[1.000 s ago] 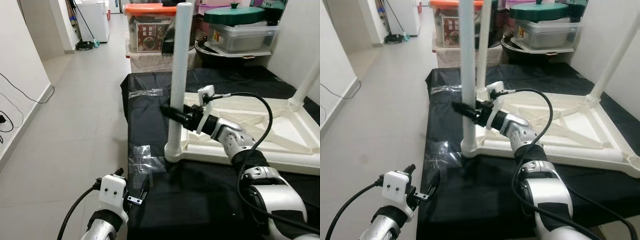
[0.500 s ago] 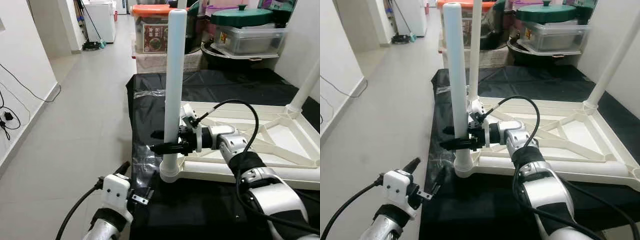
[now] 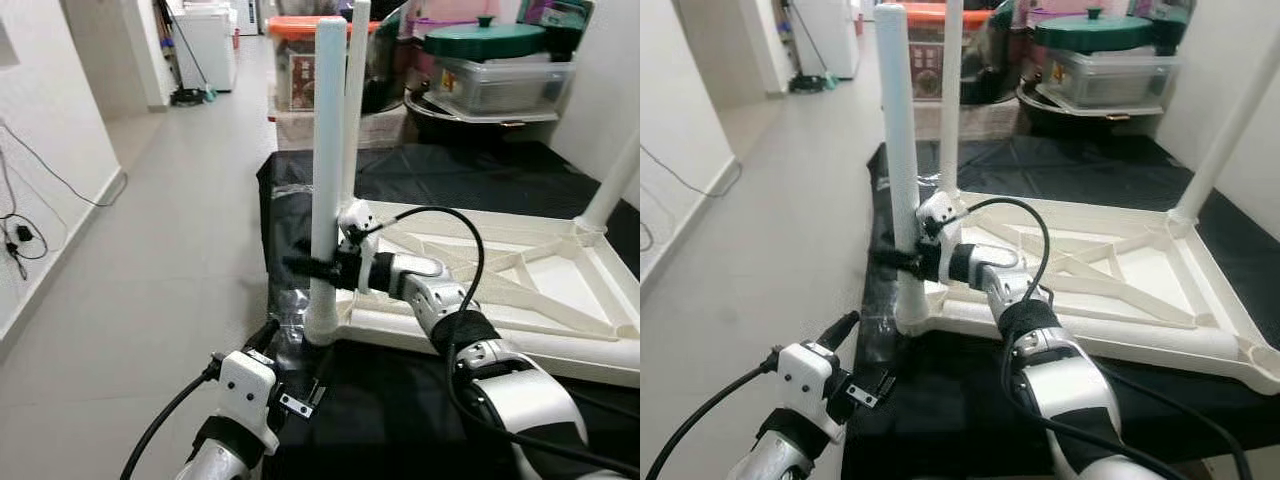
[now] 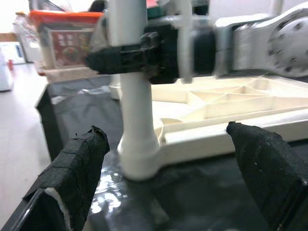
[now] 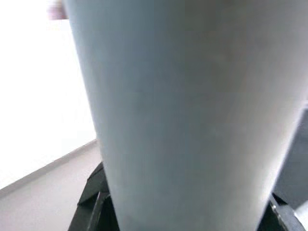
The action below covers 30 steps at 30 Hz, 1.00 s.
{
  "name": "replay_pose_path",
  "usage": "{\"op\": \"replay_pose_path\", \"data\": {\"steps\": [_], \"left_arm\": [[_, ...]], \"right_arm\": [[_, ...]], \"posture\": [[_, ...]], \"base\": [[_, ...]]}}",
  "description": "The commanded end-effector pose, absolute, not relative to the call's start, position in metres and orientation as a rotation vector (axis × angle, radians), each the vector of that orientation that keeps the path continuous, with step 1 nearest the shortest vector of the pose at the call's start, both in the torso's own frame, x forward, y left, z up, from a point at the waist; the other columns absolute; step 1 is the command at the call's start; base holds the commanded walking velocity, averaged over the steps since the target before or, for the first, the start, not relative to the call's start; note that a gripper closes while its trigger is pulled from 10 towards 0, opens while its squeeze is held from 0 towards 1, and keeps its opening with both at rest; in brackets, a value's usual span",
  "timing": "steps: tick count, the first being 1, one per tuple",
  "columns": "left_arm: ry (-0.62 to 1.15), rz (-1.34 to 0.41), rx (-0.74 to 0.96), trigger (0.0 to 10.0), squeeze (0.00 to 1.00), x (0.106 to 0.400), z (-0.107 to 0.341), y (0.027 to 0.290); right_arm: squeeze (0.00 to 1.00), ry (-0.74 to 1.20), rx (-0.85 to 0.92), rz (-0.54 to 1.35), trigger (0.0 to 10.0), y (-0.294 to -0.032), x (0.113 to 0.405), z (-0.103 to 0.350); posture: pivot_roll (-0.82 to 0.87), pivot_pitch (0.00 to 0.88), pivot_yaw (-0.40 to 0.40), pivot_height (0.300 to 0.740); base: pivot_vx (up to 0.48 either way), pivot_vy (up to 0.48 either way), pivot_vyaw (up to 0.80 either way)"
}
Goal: Building children table
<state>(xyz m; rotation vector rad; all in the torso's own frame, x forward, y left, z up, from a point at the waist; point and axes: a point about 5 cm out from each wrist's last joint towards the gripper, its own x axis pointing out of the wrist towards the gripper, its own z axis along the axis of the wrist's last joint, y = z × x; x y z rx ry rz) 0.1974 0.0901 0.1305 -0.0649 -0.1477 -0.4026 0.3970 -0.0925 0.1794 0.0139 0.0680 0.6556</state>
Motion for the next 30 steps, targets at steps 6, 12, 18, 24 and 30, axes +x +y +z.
{"op": "replay_pose_path", "data": {"steps": [6,12,18,24,30], "left_arm": [[-0.143,-0.383,-0.068,10.0,0.0,0.199,0.13,0.092],[-0.138,-0.381,-0.065,10.0,0.0,0.198,0.129,0.091],[-0.136,-0.382,-0.068,10.0,0.0,0.198,0.128,0.09],[-0.134,-0.379,-0.066,10.0,0.0,0.198,0.128,0.09],[-0.131,-0.374,-0.062,10.0,0.0,0.199,0.127,0.091]], "right_arm": [[0.0,0.092,0.072,-0.052,0.0,-0.148,0.404,0.168],[0.0,0.088,0.161,-0.189,0.0,-0.139,0.396,0.157],[0.0,0.053,0.261,-0.09,10.0,-0.115,0.395,0.16],[1.0,-0.036,0.252,-0.034,10.0,-0.116,0.397,0.173],[0.0,-0.106,0.399,0.175,10.0,-0.136,0.41,0.208]], "posture": [[0.0,0.0,-0.016,0.74],[0.01,0.0,-0.021,0.74],[0.0,0.0,-0.02,0.74],[0.0,0.0,-0.02,0.74],[0.0,0.0,-0.015,0.74]], "base": [[0.0,0.0,0.0],[0.0,0.0,0.0],[0.0,0.0,0.0],[0.0,0.0,0.0],[0.0,0.0,0.0]]}}
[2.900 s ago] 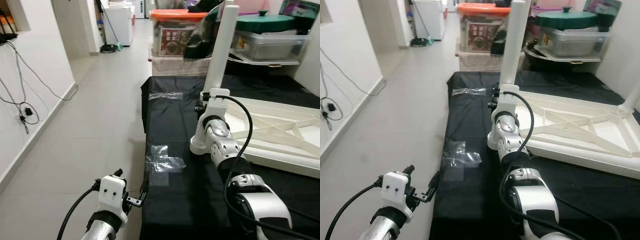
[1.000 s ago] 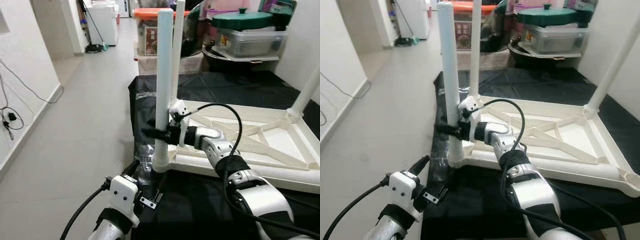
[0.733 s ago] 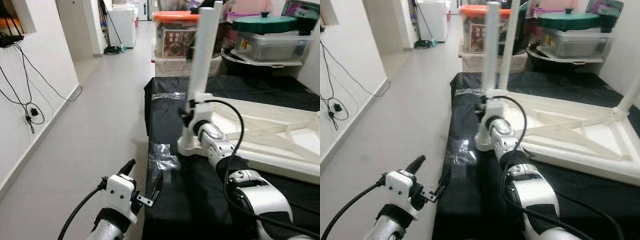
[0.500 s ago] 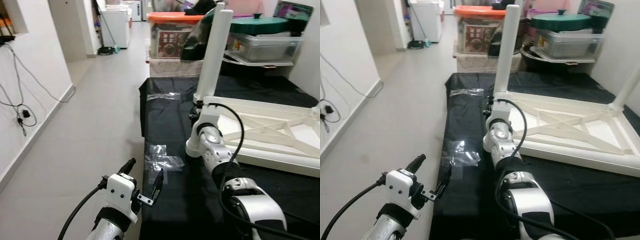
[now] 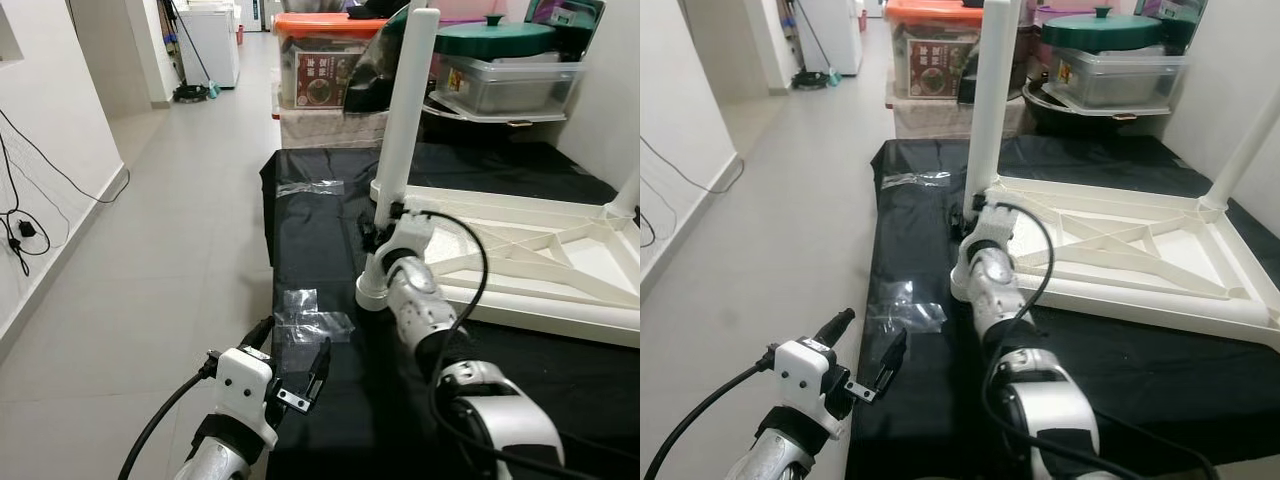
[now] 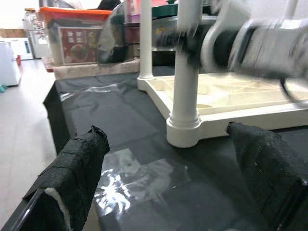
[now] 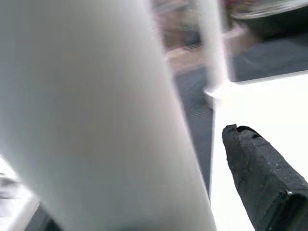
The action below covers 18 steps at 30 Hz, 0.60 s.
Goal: Building children table
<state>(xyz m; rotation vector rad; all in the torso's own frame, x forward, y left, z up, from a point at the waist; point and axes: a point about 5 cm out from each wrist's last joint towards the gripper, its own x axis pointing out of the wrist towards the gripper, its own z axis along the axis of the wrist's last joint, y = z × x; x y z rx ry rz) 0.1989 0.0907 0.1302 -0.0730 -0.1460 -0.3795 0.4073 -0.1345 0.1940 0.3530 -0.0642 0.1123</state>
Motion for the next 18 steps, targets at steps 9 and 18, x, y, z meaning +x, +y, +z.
{"op": "replay_pose_path", "data": {"steps": [9,18], "left_arm": [[-0.128,-0.379,-0.059,10.0,0.0,0.201,0.126,0.092],[-0.14,-0.371,-0.055,10.0,0.0,0.202,0.128,0.092]], "right_arm": [[0.0,-0.039,0.318,0.913,10.0,-0.112,0.393,0.209],[0.0,0.164,0.139,1.491,10.0,-0.094,0.362,0.185]], "posture": [[0.01,0.0,-0.015,0.74],[0.01,0.0,-0.023,0.74]], "base": [[0.0,0.0,0.0],[0.0,0.0,0.0]]}}
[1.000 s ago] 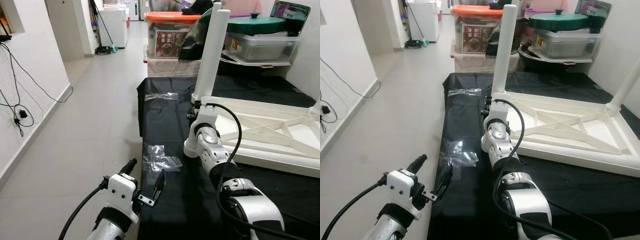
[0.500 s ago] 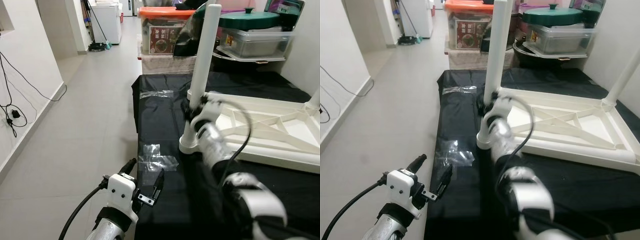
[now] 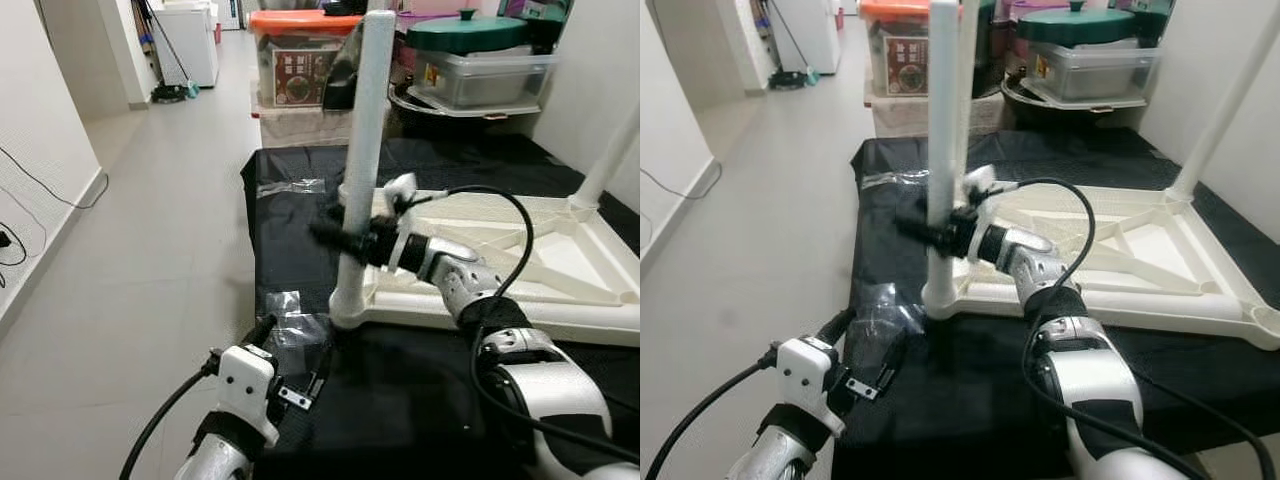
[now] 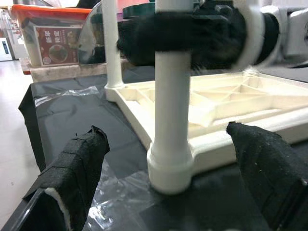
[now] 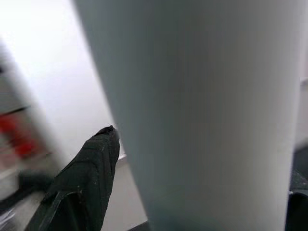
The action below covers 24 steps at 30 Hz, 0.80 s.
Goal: Building children table
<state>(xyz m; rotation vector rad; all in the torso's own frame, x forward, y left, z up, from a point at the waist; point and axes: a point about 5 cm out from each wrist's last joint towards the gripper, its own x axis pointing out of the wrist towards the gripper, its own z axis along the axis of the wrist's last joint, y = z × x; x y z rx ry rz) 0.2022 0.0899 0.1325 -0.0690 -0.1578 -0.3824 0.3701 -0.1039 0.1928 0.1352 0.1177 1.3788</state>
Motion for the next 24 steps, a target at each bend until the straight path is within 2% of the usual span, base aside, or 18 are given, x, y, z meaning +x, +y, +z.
{"op": "replay_pose_path", "data": {"steps": [1,11,12,14,15,20,22,23,24], "left_arm": [[-0.14,-0.37,-0.055,10.0,0.0,0.202,0.128,0.092],[-0.138,-0.372,-0.055,10.0,0.0,0.202,0.128,0.092],[-0.138,-0.372,-0.055,10.0,0.0,0.202,0.128,0.092],[-0.138,-0.372,-0.055,10.0,0.0,0.202,0.128,0.092],[-0.137,-0.373,-0.055,10.0,0.0,0.202,0.128,0.092],[-0.136,-0.373,-0.055,10.0,0.0,0.202,0.128,0.092],[-0.134,-0.373,-0.055,10.0,0.0,0.202,0.128,0.092],[-0.134,-0.373,-0.054,10.0,0.0,0.202,0.128,0.092],[-0.134,-0.373,-0.054,10.0,0.0,0.202,0.128,0.092]], "right_arm": [[0.0,0.187,0.114,1.54,10.0,-0.092,0.358,0.181],[0.0,0.265,-0.023,1.568,10.0,-0.087,0.351,0.159],[0.0,0.262,-0.044,1.525,1.2,-0.086,0.352,0.156],[0.0,0.26,-0.056,1.498,1.2,-0.085,0.353,0.154],[0.0,0.243,-0.051,1.46,0.0,-0.085,0.355,0.154],[0.0,0.196,-0.031,1.352,0.0,-0.083,0.361,0.156],[0.0,0.153,-0.044,1.177,0.0,-0.081,0.369,0.156],[0.0,0.157,-0.037,1.029,0.0,-0.083,0.376,0.155],[0.0,0.157,-0.037,1.029,0.0,-0.083,0.376,0.155]], "posture": [[0.01,0.0,-0.023,0.74],[0.02,0.0,-0.025,0.74],[0.02,0.0,-0.025,0.74],[0.02,0.0,-0.025,0.74],[0.02,0.0,-0.021,0.74],[0.02,0.0,-0.021,0.74],[0.02,0.0,-0.021,0.74],[0.02,0.0,-0.021,0.74],[0.02,0.0,-0.021,0.74]], "base": [[0.0,0.0,0.0],[0.0,0.0,0.0],[0.0,0.0,0.0],[0.0,0.0,0.0],[0.0,0.0,0.0],[0.0,0.0,0.0],[0.0,0.0,0.0],[0.0,0.0,0.0],[0.0,0.0,0.0]]}}
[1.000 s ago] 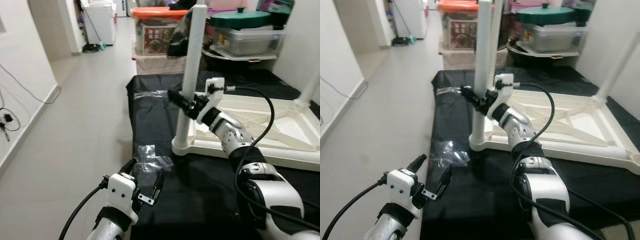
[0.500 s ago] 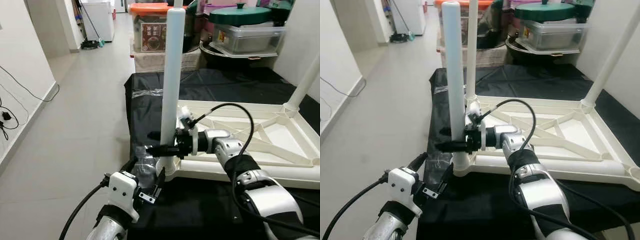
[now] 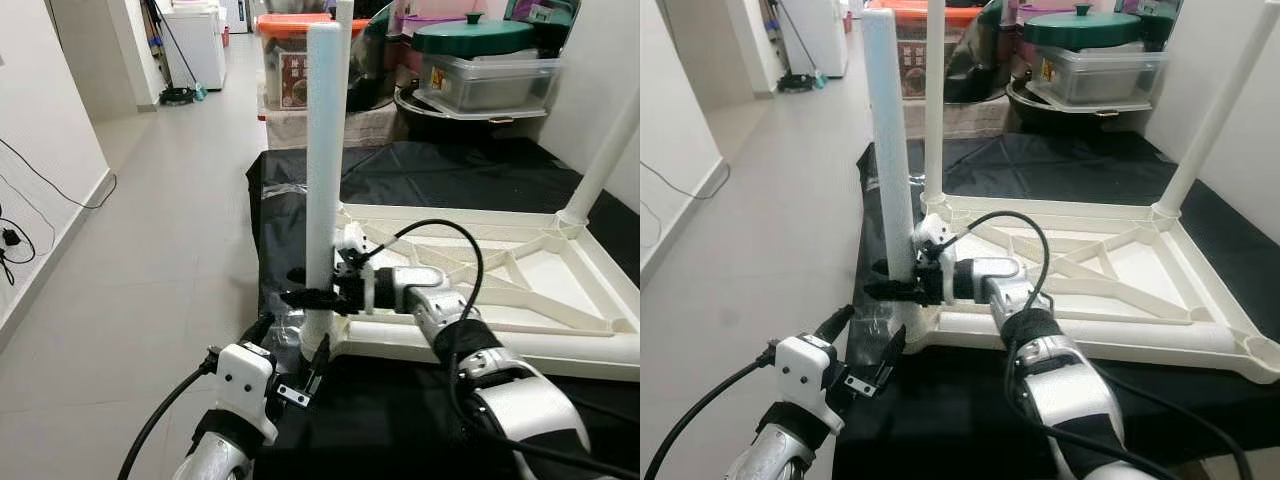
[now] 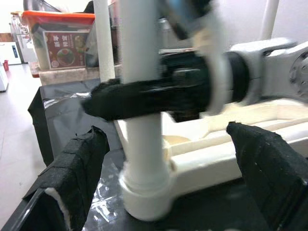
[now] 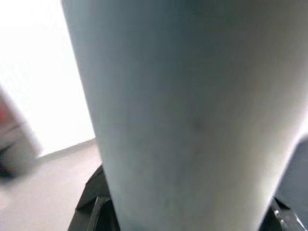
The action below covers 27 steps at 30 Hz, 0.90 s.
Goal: Building children table
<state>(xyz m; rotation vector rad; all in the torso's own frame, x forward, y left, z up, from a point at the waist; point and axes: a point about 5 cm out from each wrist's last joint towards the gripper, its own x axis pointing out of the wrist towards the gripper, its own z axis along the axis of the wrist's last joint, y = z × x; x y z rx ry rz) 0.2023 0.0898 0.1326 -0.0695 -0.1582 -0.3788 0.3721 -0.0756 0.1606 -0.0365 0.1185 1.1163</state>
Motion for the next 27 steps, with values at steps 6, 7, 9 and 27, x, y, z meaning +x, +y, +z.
{"op": "replay_pose_path", "data": {"steps": [6,7,9,27], "left_arm": [[-0.132,-0.371,-0.054,10.0,0.0,0.202,0.127,0.093],[-0.131,-0.371,-0.054,10.0,0.0,0.201,0.127,0.093],[-0.13,-0.372,-0.054,10.0,0.0,0.201,0.127,0.093],[-0.126,-0.373,-0.056,10.0,0.0,0.201,0.127,0.092]], "right_arm": [[0.0,0.177,-0.009,0.53,0.0,-0.103,0.392,0.149],[0.0,0.179,0.019,0.29,0.0,-0.119,0.396,0.145],[0.0,0.192,0.057,0.057,0.0,-0.135,0.395,0.139],[1.0,0.083,0.235,-0.04,10.0,-0.108,0.389,0.145]], "posture": [[0.01,0.0,-0.018,0.74],[0.01,0.0,-0.016,0.74],[0.01,0.0,-0.016,0.74],[0.01,0.0,-0.018,0.74]], "base": [[0.0,0.0,0.0],[0.0,0.0,0.0],[0.0,0.0,0.0],[0.0,0.0,0.0]]}}
